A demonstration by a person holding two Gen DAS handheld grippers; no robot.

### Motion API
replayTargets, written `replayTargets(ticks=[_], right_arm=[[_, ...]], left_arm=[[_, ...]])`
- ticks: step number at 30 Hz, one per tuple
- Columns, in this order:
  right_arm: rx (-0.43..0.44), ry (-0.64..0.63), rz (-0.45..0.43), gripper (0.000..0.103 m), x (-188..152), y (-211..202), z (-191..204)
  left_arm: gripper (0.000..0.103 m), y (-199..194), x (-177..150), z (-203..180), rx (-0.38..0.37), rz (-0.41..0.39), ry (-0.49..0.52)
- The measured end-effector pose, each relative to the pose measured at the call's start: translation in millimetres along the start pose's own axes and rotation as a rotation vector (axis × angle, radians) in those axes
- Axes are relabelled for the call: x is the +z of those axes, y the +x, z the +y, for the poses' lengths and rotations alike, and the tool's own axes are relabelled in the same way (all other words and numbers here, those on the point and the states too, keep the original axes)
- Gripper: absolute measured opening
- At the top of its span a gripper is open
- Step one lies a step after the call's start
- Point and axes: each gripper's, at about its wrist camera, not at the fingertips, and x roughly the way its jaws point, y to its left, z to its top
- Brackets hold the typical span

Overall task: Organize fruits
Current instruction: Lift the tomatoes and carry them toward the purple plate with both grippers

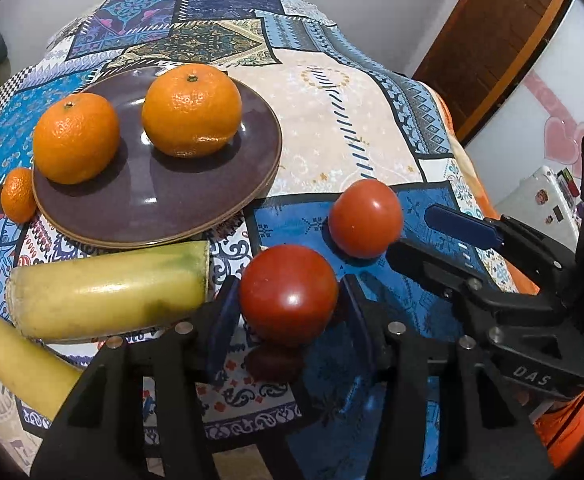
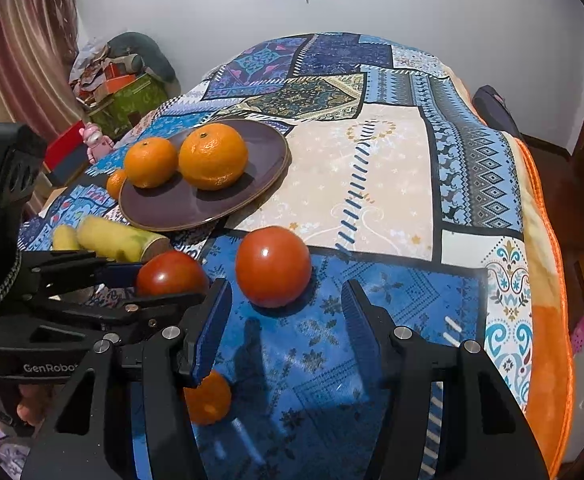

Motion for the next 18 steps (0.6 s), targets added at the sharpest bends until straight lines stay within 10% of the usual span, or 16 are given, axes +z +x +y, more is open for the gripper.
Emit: replayTargets(ticks=[18], right_arm=[[0.03, -0.021, 0.048, 0.045, 5, 29, 10]], left_arm=[[0.048, -9, -1, 7, -0.025, -0.05, -0.027]])
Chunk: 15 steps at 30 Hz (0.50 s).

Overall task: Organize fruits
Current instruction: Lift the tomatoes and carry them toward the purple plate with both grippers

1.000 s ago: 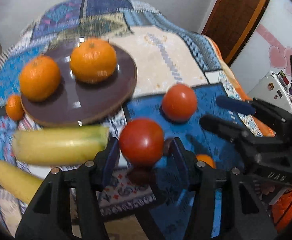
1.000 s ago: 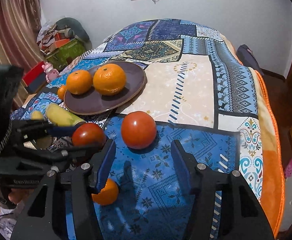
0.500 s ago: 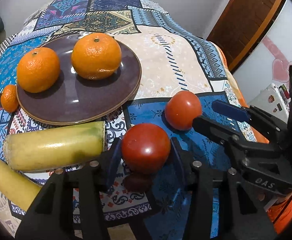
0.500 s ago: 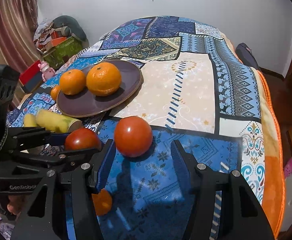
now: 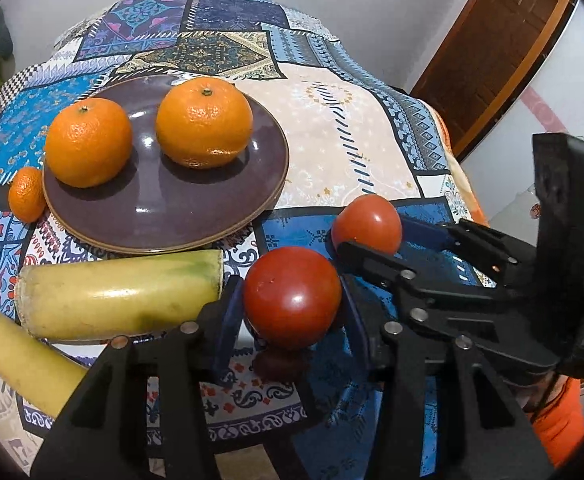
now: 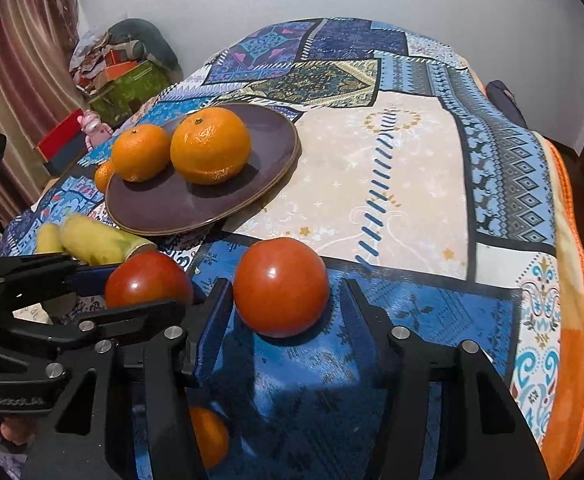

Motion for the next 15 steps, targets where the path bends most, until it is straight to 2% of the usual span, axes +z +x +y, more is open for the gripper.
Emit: replayTargets(ticks=[15], right_arm=[[-0.003, -0.023, -0.091, 0.044, 7, -32, 10]], left_arm=[[0.047, -22, 4, 0, -0.007, -0.051, -0.013]])
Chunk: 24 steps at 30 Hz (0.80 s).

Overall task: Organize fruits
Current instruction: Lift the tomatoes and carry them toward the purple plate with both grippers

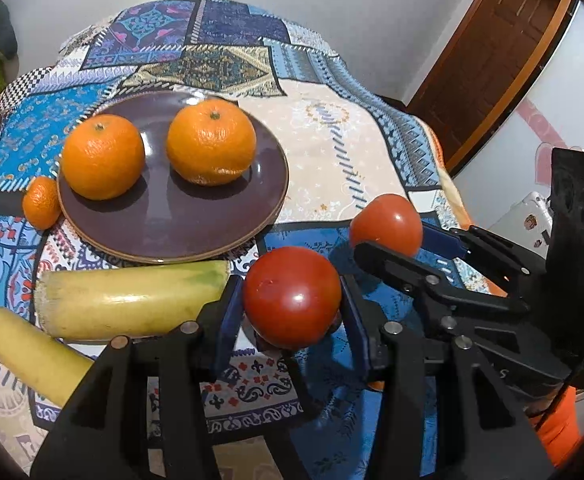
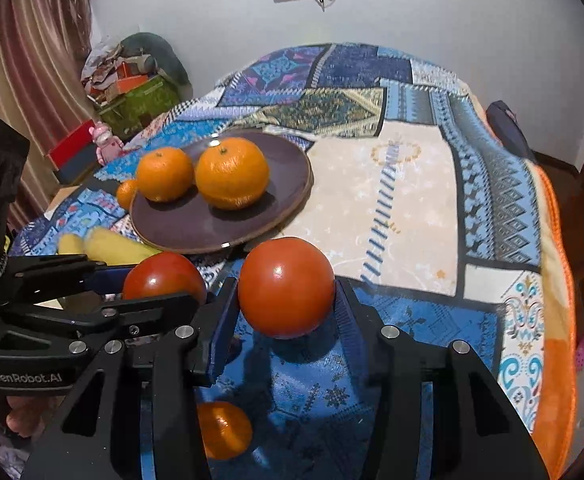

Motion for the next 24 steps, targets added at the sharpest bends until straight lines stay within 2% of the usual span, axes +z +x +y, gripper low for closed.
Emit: replayTargets(ticks=[6, 13, 24], right_arm=[[-0.006, -0.01, -0.038, 0.044, 8, -14, 6], [-0.001, -0.02, -0.062, 0.044, 18, -16, 13], [0.033, -0.033, -0.057, 0.044, 32, 6, 29]], left_arm=[[0.047, -24, 7, -4, 0.017, -0.059, 0.019], [0.047, -53, 19, 3, 0.072, -0.132, 0.042], [0.047, -65, 36, 39, 0.144, -0.152, 0.023]])
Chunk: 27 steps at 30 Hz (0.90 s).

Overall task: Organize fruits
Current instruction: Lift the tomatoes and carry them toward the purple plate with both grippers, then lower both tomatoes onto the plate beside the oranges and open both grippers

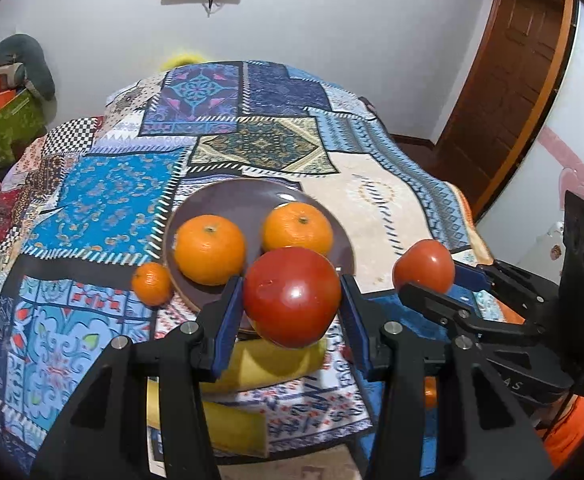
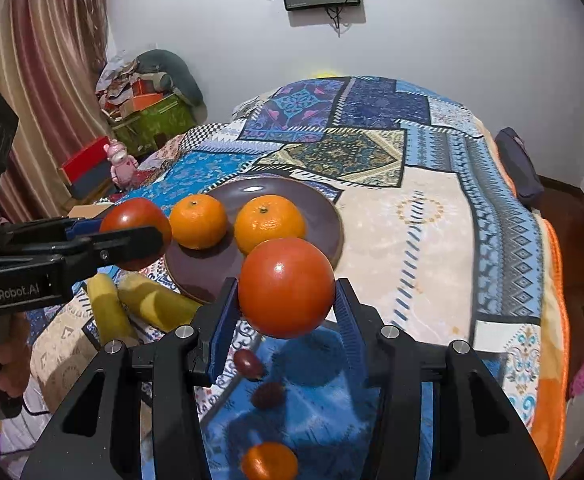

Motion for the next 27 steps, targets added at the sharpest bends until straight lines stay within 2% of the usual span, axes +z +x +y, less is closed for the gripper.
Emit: replayTargets(ticks=[5, 14, 21, 27], right_arm=[[0.015, -0.02, 0.029, 0.044, 1, 17, 9], [0.028, -0.033, 0.063, 0.044, 3, 39, 17], [0.019, -0.038, 0.033, 0.044, 22, 36, 18], [0.007, -0.065, -0.003, 0.044, 46, 39, 25]], left_arm=[[0.048, 13, -4, 12, 0.04, 0.031, 0.005], [0.047, 36, -5, 26, 0.039, 0.072, -0.014], [0.047, 31, 9, 33, 0.047, 0.052, -0.006], [0.047, 19, 35, 37, 0.066, -0.001, 0.029]])
